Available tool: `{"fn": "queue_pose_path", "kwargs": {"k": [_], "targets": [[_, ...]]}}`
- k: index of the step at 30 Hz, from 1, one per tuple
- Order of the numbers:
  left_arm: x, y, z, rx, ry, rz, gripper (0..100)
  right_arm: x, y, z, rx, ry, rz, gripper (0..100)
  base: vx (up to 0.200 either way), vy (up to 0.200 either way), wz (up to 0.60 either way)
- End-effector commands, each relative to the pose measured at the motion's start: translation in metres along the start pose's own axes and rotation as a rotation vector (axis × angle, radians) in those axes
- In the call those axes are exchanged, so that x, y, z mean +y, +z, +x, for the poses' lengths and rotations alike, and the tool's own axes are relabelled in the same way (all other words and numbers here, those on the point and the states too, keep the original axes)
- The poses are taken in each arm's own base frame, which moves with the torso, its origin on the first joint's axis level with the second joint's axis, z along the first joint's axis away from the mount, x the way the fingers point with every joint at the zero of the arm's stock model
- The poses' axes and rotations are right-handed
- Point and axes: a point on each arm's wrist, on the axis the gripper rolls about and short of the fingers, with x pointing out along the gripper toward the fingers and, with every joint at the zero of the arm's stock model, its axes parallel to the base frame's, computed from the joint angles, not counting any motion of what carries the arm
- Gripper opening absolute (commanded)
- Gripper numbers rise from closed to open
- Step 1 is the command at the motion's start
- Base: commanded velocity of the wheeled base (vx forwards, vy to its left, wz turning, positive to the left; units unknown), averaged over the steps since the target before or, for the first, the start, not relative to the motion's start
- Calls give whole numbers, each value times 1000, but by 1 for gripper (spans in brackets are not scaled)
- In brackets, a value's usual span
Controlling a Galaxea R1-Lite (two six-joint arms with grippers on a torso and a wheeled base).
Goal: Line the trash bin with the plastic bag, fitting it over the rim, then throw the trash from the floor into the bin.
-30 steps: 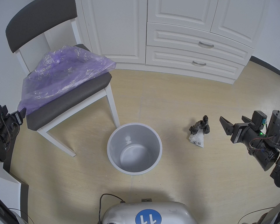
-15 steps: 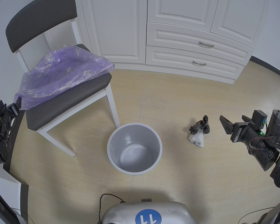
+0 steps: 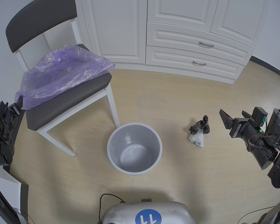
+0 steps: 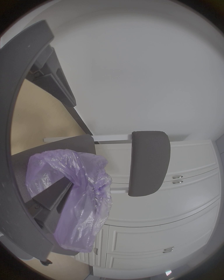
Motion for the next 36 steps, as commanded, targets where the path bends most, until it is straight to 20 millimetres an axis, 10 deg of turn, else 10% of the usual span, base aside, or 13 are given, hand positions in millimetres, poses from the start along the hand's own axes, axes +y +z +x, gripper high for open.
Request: {"fn": "queue_pose_path", "kwargs": {"k": [1, 5, 6, 36], "targets": [[0, -2, 1, 3, 0, 0, 100, 1, -2, 1, 7, 1, -3, 100, 0, 0, 0], [1, -2, 1, 4, 2, 1, 100, 1, -3, 2, 11, 3, -5, 100, 0, 0, 0], [1, -3, 1, 7, 1, 3, 0, 1, -3, 2, 11, 3, -5, 100, 0, 0, 0], [-29, 2, -20, 37, -118, -28, 0, 3, 10, -17, -82, 29, -51, 100, 0, 0, 0]]}}
